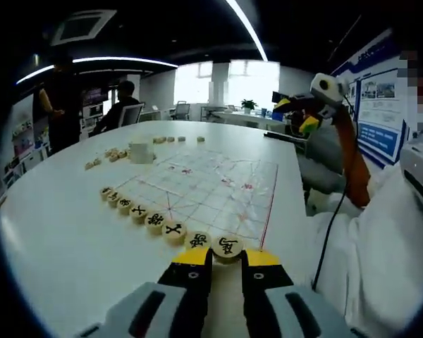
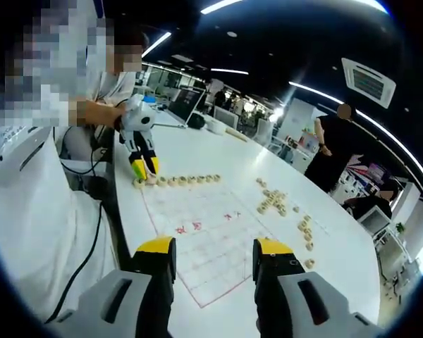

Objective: Pick up the chess pieces one by one and place each piece onto its starting position on the chessboard, setting the pieces on their correct points until all the chess pieces are arranged in the starting layout

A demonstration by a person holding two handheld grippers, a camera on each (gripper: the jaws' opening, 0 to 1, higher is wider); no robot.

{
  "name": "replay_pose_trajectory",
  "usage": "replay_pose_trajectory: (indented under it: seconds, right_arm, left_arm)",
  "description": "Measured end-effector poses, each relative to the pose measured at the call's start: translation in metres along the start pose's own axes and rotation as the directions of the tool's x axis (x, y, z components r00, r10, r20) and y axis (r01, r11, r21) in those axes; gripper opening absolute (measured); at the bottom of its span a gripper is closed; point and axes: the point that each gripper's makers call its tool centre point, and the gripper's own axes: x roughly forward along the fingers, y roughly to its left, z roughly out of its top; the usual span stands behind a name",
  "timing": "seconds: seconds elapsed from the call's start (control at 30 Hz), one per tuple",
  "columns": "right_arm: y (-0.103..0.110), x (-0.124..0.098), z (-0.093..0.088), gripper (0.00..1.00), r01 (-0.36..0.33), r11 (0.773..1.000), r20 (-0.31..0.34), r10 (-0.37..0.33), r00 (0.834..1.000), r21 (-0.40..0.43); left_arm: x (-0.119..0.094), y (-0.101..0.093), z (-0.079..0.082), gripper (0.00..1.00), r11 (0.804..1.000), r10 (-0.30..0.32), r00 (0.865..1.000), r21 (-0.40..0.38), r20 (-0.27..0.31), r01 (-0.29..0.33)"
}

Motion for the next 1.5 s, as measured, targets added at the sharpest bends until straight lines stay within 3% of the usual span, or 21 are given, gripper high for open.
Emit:
replay_pose_trajectory:
  seconds: [0.4, 0.6, 0.8, 0.9, 0.97, 1.17, 1.5]
  right_arm:
    - [0.001, 0.0, 0.0, 0.44, 0.0, 1.0, -0.001, 0.0, 1.0, -0.002]
    - [0.002, 0.0, 0.0, 0.44, 0.001, 1.0, -0.001, -0.001, 1.0, -0.004]
    - [0.002, 0.0, 0.001, 0.44, 0.002, 1.0, 0.0, -0.002, 1.0, -0.005]
    - [0.002, -0.001, 0.001, 0.44, 0.002, 1.0, 0.001, -0.002, 1.0, -0.006]
    - [0.001, -0.002, 0.001, 0.44, 0.005, 1.0, 0.002, -0.005, 1.0, -0.004]
    - [-0.002, -0.003, 0.0, 0.44, 0.013, 1.0, 0.004, -0.013, 1.0, 0.004]
    - [-0.009, -0.009, 0.001, 0.44, 0.034, 0.999, 0.015, -0.034, 0.999, 0.017]
  left_arm:
    - [-0.001, 0.0, -0.001, 0.25, 1.0, -0.005, 1.0, -0.002, 0.002, 0.005]
    - [-0.005, 0.009, 0.013, 0.26, 0.999, 0.034, 0.998, 0.009, 0.045, -0.034]
    - [-0.004, 0.035, 0.04, 0.37, 0.993, 0.111, 0.987, 0.015, 0.116, -0.114]
    - [-0.001, 0.049, 0.055, 0.4, 0.989, 0.15, 0.975, -0.011, 0.165, -0.15]
    - [0.004, 0.07, 0.067, 0.4, 0.981, 0.196, 0.963, -0.041, 0.187, -0.191]
    - [0.018, 0.097, 0.086, 0.39, 0.972, 0.236, 0.952, -0.051, 0.195, -0.231]
    - [0.047, 0.128, 0.113, 0.37, 0.965, 0.261, 0.952, -0.037, 0.161, -0.259]
